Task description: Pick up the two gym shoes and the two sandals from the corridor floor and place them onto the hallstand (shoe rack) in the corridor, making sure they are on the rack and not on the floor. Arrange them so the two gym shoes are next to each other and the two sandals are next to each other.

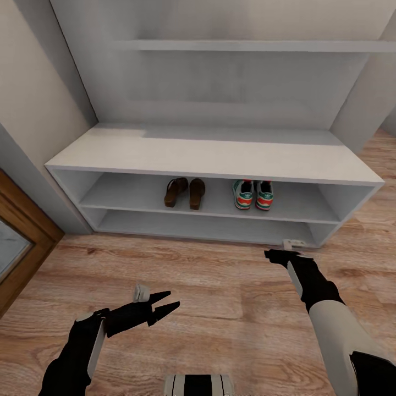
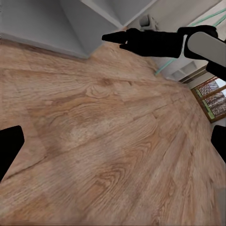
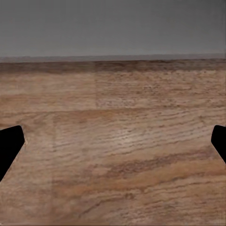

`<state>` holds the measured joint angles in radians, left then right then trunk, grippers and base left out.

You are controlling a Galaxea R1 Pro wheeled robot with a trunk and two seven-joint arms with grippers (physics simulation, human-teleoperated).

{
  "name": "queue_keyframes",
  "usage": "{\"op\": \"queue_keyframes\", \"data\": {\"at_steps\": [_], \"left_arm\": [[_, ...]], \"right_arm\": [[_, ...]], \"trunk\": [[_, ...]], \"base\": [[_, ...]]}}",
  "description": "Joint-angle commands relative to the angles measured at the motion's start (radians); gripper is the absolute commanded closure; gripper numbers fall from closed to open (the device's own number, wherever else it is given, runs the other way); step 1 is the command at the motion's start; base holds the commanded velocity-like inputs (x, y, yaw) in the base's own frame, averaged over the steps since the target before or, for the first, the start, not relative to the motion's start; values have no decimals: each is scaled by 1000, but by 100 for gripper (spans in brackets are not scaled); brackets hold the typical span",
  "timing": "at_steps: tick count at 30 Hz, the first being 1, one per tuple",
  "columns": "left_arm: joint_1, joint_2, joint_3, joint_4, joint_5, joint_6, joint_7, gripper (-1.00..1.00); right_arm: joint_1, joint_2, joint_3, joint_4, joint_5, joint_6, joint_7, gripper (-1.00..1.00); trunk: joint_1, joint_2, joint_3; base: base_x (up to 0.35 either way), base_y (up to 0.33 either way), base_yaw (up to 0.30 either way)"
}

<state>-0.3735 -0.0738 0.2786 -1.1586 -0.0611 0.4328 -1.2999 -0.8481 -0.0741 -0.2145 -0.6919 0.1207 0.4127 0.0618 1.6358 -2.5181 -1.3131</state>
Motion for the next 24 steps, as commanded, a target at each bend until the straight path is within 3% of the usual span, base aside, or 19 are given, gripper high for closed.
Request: {"op": "queue_keyframes", "data": {"at_steps": [1,5,8,12,19,24], "left_arm": [[-1,-1,4,-1,-6,11,-7,-100],[-1,-1,4,-1,-6,11,-7,-100],[-1,-1,4,-1,-6,11,-7,-100],[-1,-1,4,-1,-6,11,-7,-100],[-1,-3,3,-1,-6,11,-7,-100],[-1,-2,3,-1,-6,11,-7,-100]], "right_arm": [[0,1,-3,0,10,-22,41,-100],[1,1,-3,39,10,-71,110,-100],[8,1,-3,101,14,-86,126,-100],[13,1,-3,176,17,-119,133,-100],[15,1,-3,264,19,-255,137,-100],[15,1,-3,314,20,-279,136,-100]], "trunk": [[0,-1,-5],[2,-2,-20],[3,-2,-32],[5,-3,-47],[8,-5,-74],[8,-5,-74]], "base": [[0,0,0],[0,0,0],[0,0,0],[0,0,0],[0,0,0],[0,0,0]]}}
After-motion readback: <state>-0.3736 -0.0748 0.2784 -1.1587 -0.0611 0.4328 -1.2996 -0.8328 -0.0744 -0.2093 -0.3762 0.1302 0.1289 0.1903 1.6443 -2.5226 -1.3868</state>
